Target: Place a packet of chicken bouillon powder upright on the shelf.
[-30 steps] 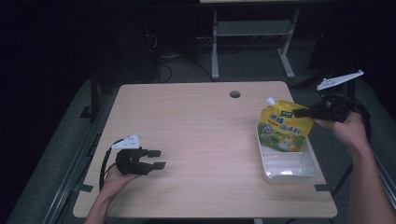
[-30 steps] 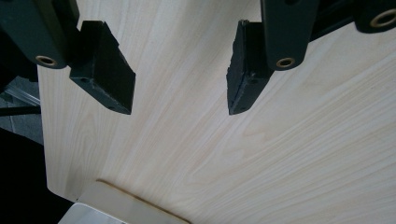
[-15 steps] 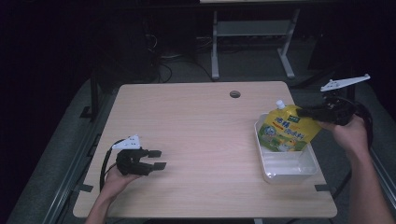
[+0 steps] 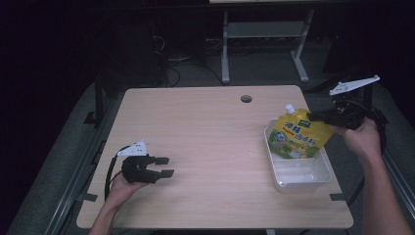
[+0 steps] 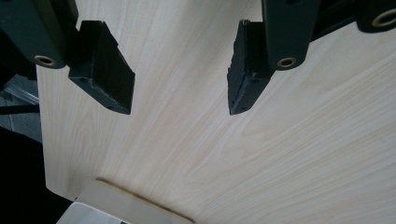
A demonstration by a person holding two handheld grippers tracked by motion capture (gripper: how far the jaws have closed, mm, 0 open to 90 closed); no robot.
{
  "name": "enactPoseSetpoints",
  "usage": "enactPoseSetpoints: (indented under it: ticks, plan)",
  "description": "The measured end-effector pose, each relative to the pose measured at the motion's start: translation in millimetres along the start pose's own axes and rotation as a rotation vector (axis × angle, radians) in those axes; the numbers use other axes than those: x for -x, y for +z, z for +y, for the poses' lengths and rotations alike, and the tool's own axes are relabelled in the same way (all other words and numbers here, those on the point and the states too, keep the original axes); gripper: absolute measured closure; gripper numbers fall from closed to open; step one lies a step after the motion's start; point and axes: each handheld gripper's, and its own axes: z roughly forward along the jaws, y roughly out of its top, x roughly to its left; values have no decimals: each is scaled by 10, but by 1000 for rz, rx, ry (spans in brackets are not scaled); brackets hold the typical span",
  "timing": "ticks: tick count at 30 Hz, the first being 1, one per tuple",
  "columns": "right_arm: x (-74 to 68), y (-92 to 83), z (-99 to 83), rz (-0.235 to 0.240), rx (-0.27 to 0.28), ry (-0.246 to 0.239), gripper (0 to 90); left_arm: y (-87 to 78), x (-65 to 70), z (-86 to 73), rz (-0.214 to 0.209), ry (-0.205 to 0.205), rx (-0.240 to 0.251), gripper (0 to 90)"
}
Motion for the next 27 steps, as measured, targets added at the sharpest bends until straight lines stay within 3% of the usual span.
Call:
enactPoseSetpoints:
  ticks: [7,14,21,23,27]
  plan:
    - [-119,29,147,-2,-28,-63,898,-1,-7,2,-1,-3,4,407]
    - [-141,125,139,-18,-69,-81,899,-2,-3,7,0,0,9,408]
    - [-127,143,120,-32,-51,-60,889,-14,-10,8,1,-2,13,407]
    - [-114,153,113,-32,-39,-48,846,-10,-8,8,1,-2,11,406]
    - [-95,143,77,-19,-33,-29,891,-8,-6,10,2,0,13,406]
